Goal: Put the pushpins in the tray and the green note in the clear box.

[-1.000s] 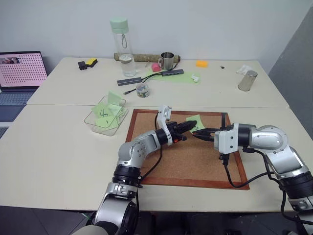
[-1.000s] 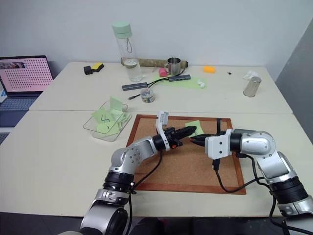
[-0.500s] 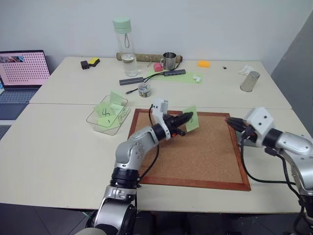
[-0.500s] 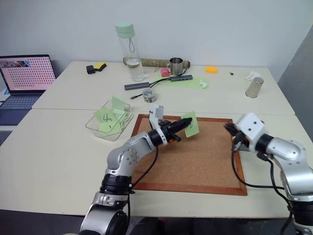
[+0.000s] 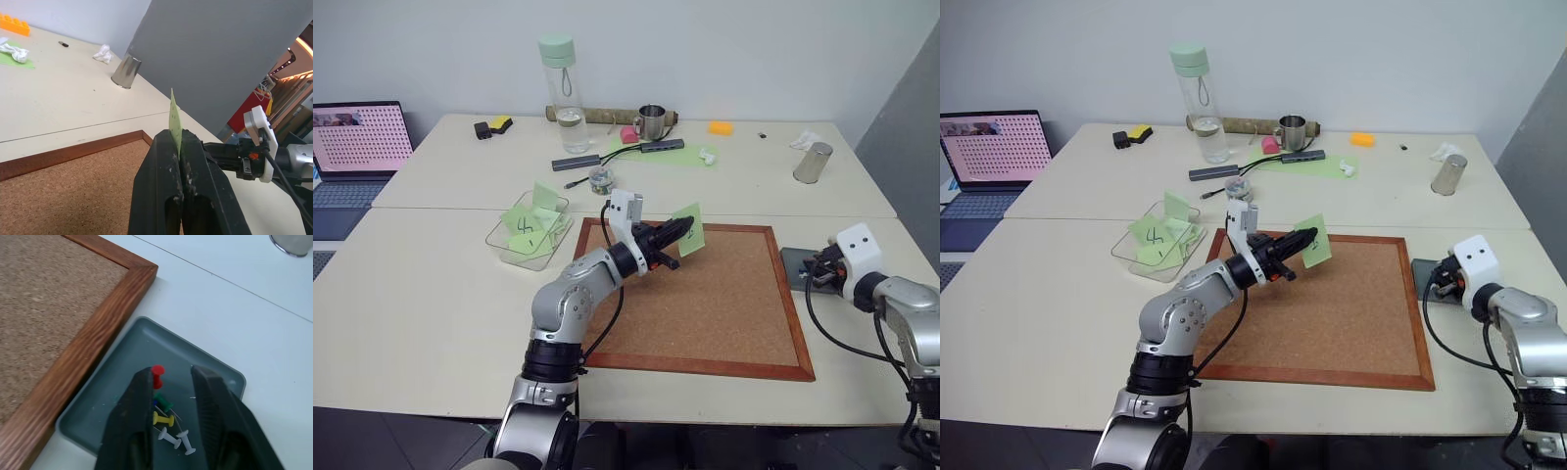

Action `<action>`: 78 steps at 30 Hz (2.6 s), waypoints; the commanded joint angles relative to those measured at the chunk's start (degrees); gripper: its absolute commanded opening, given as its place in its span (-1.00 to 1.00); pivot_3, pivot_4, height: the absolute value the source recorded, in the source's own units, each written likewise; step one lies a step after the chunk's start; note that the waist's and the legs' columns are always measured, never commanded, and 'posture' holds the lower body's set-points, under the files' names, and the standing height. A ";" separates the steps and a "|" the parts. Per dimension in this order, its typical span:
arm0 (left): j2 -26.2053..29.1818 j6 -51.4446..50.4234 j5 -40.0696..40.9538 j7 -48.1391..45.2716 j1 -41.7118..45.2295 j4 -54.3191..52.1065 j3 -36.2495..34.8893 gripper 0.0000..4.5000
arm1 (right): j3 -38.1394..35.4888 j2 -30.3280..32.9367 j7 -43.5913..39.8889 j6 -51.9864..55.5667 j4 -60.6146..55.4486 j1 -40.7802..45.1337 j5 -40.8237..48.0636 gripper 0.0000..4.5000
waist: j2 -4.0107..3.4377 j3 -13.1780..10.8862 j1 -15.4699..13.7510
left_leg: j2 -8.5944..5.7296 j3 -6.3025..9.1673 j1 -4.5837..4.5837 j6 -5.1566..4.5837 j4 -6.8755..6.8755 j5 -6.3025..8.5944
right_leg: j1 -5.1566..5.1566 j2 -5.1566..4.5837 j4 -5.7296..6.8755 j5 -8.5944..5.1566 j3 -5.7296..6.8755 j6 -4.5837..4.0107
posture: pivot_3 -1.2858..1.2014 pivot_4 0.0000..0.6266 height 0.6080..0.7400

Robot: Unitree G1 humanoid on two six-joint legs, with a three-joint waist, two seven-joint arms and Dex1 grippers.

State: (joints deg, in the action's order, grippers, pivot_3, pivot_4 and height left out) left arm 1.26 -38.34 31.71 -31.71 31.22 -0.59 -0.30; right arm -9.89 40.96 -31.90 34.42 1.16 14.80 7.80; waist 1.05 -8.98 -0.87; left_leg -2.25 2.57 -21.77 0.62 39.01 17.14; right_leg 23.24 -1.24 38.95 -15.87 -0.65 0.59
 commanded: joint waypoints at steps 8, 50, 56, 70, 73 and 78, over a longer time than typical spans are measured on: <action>1.58 -0.53 3.43 2.21 -0.33 -6.83 -2.06 -1.00 | -1.75 1.60 -0.13 2.76 -3.07 1.73 1.31 0.77 | 0.00 0.00 0.03 | 0.00 0.01 -0.01 0.00 0.00 0.00 | 0.00 0.00 0.00 0.00 0.00 0.00 | 0.03 -0.52 1.00; 31.44 4.17 -9.74 10.92 -0.69 1.26 -15.24 -0.82 | 10.15 3.65 -28.13 2.55 -21.06 23.75 26.03 1.00 | 0.26 -0.17 -0.46 | -0.01 0.27 -0.10 -0.12 -0.01 0.07 | 0.04 -0.06 -0.12 0.01 0.25 -0.03 | 0.03 -0.52 1.00; 33.11 8.01 -12.36 8.36 2.37 7.22 -13.90 -0.31 | 8.99 4.52 -28.01 3.67 -22.14 22.57 26.81 1.00 | 0.26 -0.17 -0.22 | 0.00 0.26 -0.13 -0.02 -0.06 0.02 | 0.09 -0.07 -0.18 0.01 0.23 -0.03 | 0.03 -0.52 1.00; 45.11 3.73 -9.99 -2.28 -5.74 -2.60 -18.22 0.70 | 4.46 6.59 -24.31 3.72 -24.23 16.42 26.20 1.00 | 0.27 -0.19 0.46 | 0.02 0.26 -0.21 -0.18 -0.11 0.12 | 0.19 -0.07 -0.18 0.01 0.22 -0.03 | 0.03 -0.52 1.00; 53.12 7.99 -12.17 -10.11 -14.64 -4.18 -19.51 0.70 | 0.95 9.65 -24.82 1.10 -23.13 11.20 23.94 1.00 | 0.20 -0.23 0.51 | 0.02 0.24 -0.21 -0.20 -0.14 0.13 | 0.19 -0.09 -0.20 0.00 0.21 -0.05 | 0.03 -0.52 1.00; 60.75 16.03 -14.73 -21.70 -31.85 -2.07 -27.07 0.70 | -4.24 16.36 -30.55 -6.51 -18.86 1.80 19.52 1.00 | 0.09 -0.33 0.59 | 0.03 0.19 -0.16 -0.22 -0.25 0.15 | 0.12 -0.14 -0.36 -0.02 0.21 -0.08 | 0.03 -0.52 1.00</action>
State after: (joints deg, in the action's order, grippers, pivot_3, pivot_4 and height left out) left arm 59.03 -26.57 17.79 -48.47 3.13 -3.07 -22.20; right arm -10.62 54.60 -59.31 32.39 -18.19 18.73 28.73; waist 1.14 -9.31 -0.28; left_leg -2.22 2.77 -21.95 0.38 38.76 17.29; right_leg 23.38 -1.38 38.59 -15.89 -0.40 0.51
